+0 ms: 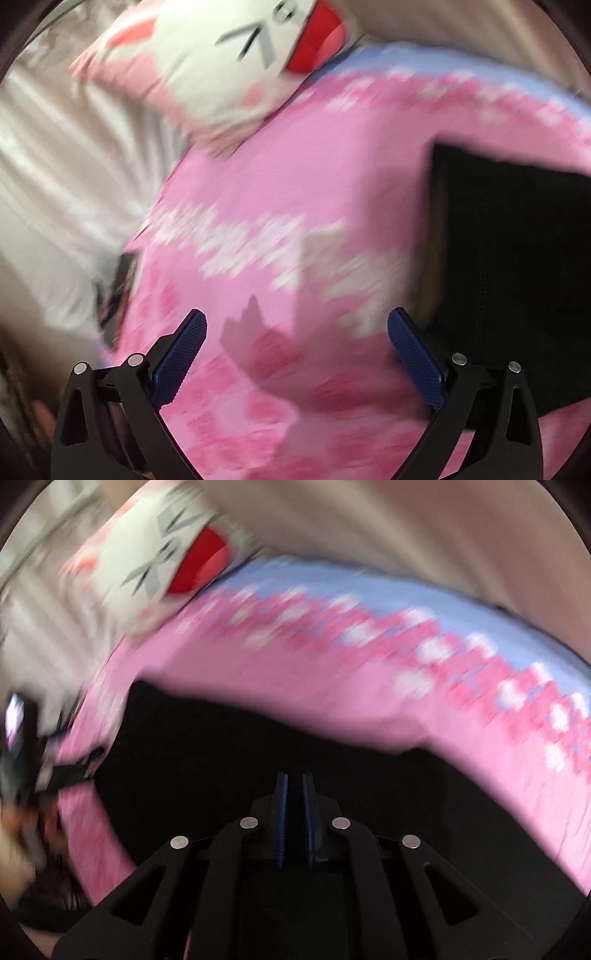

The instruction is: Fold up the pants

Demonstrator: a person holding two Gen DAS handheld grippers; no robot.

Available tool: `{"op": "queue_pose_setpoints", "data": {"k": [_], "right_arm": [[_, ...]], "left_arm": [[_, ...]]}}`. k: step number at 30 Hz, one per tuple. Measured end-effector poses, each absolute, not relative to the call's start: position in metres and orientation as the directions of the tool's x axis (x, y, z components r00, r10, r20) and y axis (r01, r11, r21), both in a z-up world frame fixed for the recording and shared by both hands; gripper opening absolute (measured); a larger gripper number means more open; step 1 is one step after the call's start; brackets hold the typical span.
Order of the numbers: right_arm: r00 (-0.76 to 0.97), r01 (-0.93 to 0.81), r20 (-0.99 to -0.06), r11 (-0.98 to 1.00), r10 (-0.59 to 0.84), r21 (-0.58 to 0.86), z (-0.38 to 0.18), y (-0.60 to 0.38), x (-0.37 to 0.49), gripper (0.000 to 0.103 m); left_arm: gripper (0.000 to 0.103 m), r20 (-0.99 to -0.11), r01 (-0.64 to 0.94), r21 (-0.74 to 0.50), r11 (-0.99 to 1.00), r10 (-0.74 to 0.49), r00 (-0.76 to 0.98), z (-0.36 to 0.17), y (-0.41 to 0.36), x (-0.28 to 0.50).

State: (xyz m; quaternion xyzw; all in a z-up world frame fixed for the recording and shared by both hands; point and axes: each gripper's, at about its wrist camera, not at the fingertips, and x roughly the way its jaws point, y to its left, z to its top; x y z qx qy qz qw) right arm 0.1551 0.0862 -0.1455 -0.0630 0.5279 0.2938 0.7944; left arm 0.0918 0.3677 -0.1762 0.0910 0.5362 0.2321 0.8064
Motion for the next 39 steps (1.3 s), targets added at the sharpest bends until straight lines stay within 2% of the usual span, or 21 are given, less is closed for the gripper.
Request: {"op": "queue_pose_setpoints", "data": {"k": [3,5,8,10,12,13,16,17,18,19,21,23,26,27,30,32,33,35,37,38,39], "right_arm": [[0.155,-0.640,-0.891,0.731,0.427,0.239,-0.169,0.141,0.119,0.008],[0.214,-0.684,-0.896,0.714,0.390,0.148,-0.172,0.168,0.102,0.009],[0.210,-0.682,-0.858,0.699,0.469,0.215,-0.148,0.178,0.104,0.010],[0.228,-0.747,-0.846,0.644,0.482,0.165,-0.134,0.189,0.097,0.017],[0.227,-0.834,-0.845,0.545,0.485,0.088,-0.125,0.206,0.082,0.063],[0.243,-0.865,-0.838,0.501,0.488,0.041,-0.124,0.214,0.077,0.068],[0.259,-0.930,-0.855,0.356,0.448,-0.095,-0.138,0.252,0.063,0.065],[0.253,-0.940,-0.872,0.319,0.419,-0.119,-0.152,0.266,0.060,0.057],[0.239,-0.946,-0.891,0.300,0.387,-0.123,-0.164,0.275,0.061,0.036],[0.225,-0.946,-0.907,0.303,0.355,-0.116,-0.175,0.281,0.068,0.025],[0.185,-0.924,-0.897,0.383,0.402,-0.019,-0.164,0.276,0.087,0.006],[0.198,-0.828,-0.837,0.544,0.510,0.135,-0.130,0.255,0.119,0.006],[0.234,-0.685,-0.733,0.644,0.638,0.342,-0.094,0.227,0.151,0.006],[0.237,-0.688,-0.738,0.646,0.631,0.331,-0.095,0.231,0.150,0.006],[0.167,-0.798,-0.865,0.580,0.473,0.163,-0.154,0.284,0.120,0.011],[0.189,-0.800,-0.871,0.586,0.453,0.131,-0.173,0.289,0.100,0.013],[0.208,-0.780,-0.846,0.605,0.491,0.159,-0.165,0.279,0.097,0.014],[0.159,-0.686,-0.778,0.635,0.608,0.356,-0.145,0.237,0.103,0.014],[0.188,-0.580,-0.710,0.660,0.678,0.477,-0.127,0.175,0.106,0.022],[0.219,-0.556,-0.714,0.686,0.665,0.469,-0.121,0.154,0.102,0.033],[0.260,-0.536,-0.735,0.727,0.626,0.429,-0.117,0.130,0.100,0.035]], "left_arm": [[0.094,-0.840,-0.380,0.338,0.861,0.458,0.291,-0.169,0.394,0.075],[0.094,-0.848,-0.427,0.270,0.863,0.423,0.319,-0.154,0.403,0.064],[0.096,-0.850,-0.429,0.215,0.877,0.384,0.360,-0.135,0.402,0.047],[0.096,-0.856,-0.409,0.193,0.892,0.357,0.373,-0.131,0.395,0.034],[0.096,-0.859,-0.406,0.210,0.889,0.366,0.357,-0.135,0.386,0.023],[0.096,-0.861,-0.407,0.214,0.888,0.368,0.350,-0.137,0.382,0.018],[0.096,-0.869,-0.408,0.203,0.890,0.355,0.344,-0.140,0.372,0.000],[0.096,-0.874,-0.408,0.195,0.892,0.346,0.340,-0.141,0.369,-0.004],[0.096,-0.882,-0.404,0.184,0.896,0.332,0.335,-0.142,0.367,-0.008],[0.096,-0.885,-0.403,0.179,0.898,0.326,0.334,-0.143,0.365,-0.011],[0.096,-0.890,-0.400,0.165,0.902,0.311,0.334,-0.144,0.364,-0.017],[0.096,-0.885,-0.407,0.163,0.899,0.316,0.343,-0.142,0.364,-0.022],[0.096,-0.870,-0.411,0.163,0.897,0.327,0.368,-0.137,0.368,-0.027],[0.096,-0.867,-0.412,0.162,0.897,0.329,0.375,-0.135,0.369,-0.027],[0.096,-0.868,-0.410,0.151,0.899,0.319,0.380,-0.136,0.369,-0.024],[0.096,-0.870,-0.402,0.153,0.903,0.316,0.378,-0.135,0.368,-0.019],[0.096,-0.870,-0.402,0.154,0.902,0.317,0.377,-0.133,0.369,-0.018],[0.096,-0.870,-0.402,0.136,0.906,0.303,0.389,-0.129,0.372,-0.016],[0.096,-0.863,-0.391,0.130,0.911,0.299,0.408,-0.124,0.374,-0.009],[0.096,-0.858,-0.385,0.132,0.914,0.299,0.417,-0.123,0.373,-0.005],[0.096,-0.849,-0.364,0.134,0.922,0.297,0.437,-0.119,0.369,0.006]]}}
